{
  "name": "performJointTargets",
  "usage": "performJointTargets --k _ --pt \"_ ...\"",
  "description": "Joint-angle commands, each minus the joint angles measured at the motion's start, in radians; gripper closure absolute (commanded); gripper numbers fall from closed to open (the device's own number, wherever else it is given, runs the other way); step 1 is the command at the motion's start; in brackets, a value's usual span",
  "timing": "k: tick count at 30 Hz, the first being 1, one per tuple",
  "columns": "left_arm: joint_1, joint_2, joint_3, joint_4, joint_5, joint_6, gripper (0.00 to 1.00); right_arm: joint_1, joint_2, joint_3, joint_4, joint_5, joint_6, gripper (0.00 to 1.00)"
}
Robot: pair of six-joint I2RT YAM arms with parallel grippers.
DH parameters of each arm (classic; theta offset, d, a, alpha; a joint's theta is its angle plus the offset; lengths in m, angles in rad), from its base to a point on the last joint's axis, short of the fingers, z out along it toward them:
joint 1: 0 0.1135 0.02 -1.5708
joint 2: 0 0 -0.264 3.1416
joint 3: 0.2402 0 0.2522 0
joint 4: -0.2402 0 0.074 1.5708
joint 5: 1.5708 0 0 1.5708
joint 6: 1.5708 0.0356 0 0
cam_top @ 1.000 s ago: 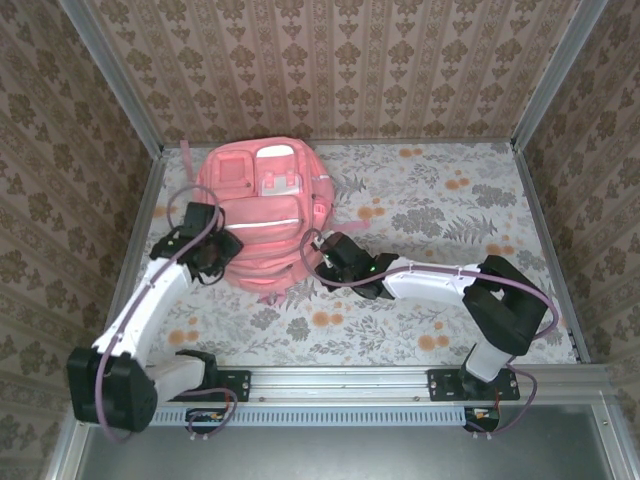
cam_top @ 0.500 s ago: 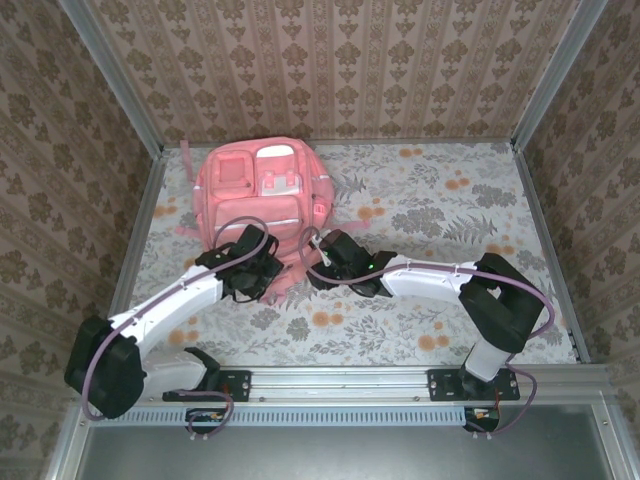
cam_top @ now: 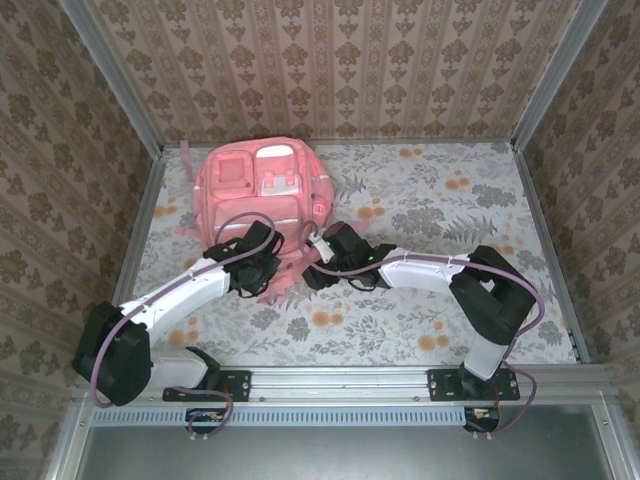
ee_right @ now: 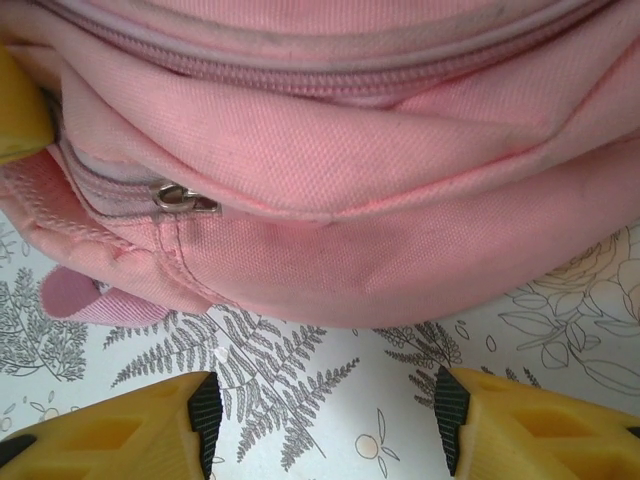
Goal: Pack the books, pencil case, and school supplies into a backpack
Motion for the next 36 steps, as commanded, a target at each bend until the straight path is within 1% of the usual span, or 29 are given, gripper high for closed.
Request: performJointTargets --k 1,6,9,11,13,16,18,19,22,24,29,36 --pt "0.015 -0.017 0.022 -0.026 -0.077 0.017 1.0 -0.009 0.03 0.045 0.001 -0.08 -0.021 0.38" --pt "0.021 -0.04 0.007 -0.017 -0.064 0.024 1.0 -0.018 0.078 0.087 -0.007 -0.136 -0.025 0.38" --pt "0.025 -0.043 0.019 0.003 -0.029 0.047 1.0 -0.031 0.108 0.12 -0.019 -0.154 -0.022 0.37" --pt "0.021 -0.051 0.037 0.02 0.002 0.063 0.85 -0.037 0.11 0.13 -0.023 -0.153 -0.022 0.37" --pt "0.015 -0.06 0.055 0.03 0.023 0.071 0.73 -0.038 0.102 0.129 -0.023 -0.144 -0.024 0.37" --pt "0.006 -0.076 0.075 0.034 0.03 0.06 0.67 -0.04 0.09 0.118 -0.025 -0.131 -0.027 0.37" --pt "0.006 -0.079 0.071 0.055 0.038 0.046 0.52 -0.039 0.083 0.108 -0.024 -0.125 -0.027 0.37" --pt "0.006 -0.076 0.067 0.06 0.039 0.034 0.47 -0.039 0.08 0.104 -0.023 -0.123 -0.026 0.37" --pt "0.008 -0.057 0.049 0.072 0.04 0.008 0.45 -0.039 0.071 0.097 -0.022 -0.119 -0.026 0.37" --pt "0.011 -0.039 0.028 0.095 0.057 -0.019 0.41 -0.04 0.068 0.096 -0.023 -0.117 -0.027 0.37" --pt "0.0 -0.014 -0.021 0.096 0.097 -0.115 0.41 -0.039 0.068 0.094 -0.022 -0.113 -0.033 0.37" --pt "-0.029 -0.08 -0.08 0.021 0.092 -0.207 0.4 -0.042 0.075 0.102 -0.019 -0.113 -0.038 0.36"
